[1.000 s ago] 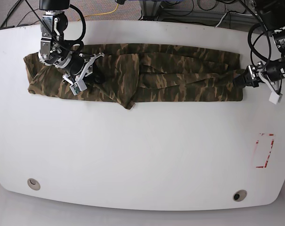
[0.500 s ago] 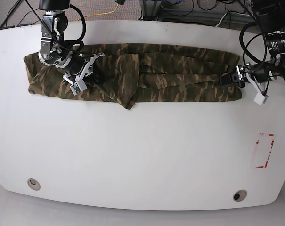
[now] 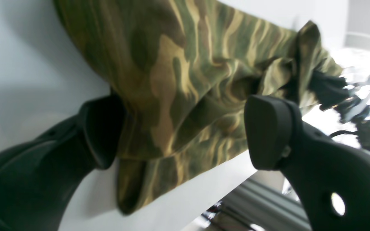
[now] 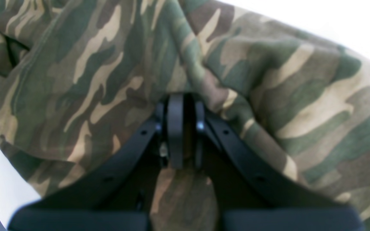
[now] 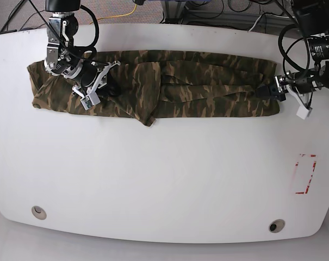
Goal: Layout the t-shirt on the table in an organized manner, then fold the t-shirt properly
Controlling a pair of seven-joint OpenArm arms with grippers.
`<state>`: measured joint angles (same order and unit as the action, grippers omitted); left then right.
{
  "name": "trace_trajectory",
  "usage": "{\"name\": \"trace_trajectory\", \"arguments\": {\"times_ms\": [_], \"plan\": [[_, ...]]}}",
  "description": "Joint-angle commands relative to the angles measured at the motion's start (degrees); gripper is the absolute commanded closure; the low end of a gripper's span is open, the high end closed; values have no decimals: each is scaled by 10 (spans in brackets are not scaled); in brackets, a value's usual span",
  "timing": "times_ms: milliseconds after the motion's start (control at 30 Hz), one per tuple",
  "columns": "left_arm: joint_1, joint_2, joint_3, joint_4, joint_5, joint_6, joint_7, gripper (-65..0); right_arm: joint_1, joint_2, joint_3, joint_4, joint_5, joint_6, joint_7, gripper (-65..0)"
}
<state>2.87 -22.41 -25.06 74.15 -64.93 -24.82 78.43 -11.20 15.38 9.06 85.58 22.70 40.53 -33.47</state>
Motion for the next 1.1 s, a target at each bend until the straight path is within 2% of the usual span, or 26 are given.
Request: {"name": "trace_trajectory", "arguments": {"times_ms": [0,267,433,600,1067], "plan": [[-5,-12,-6,40,-10,2,13,-560,-3,6,0,3,-21,-5,-29,-46],[-4,-14,-70,101,-7,2,16,-558,-3,8,0,3,-21,-5,-29,-44],[-4,-48,-68,100,-7,15,16,-558,-4,8,0,3,-21,-5,-29,-44],[-4,-48,-65,100,-8,42,16,-560,-4,8,0,6,-21,-5,-29,-44],[-3,-45,-23,99,-3,83,16,-560,-4,9,0,6,-21,-5,-29,-44]]}}
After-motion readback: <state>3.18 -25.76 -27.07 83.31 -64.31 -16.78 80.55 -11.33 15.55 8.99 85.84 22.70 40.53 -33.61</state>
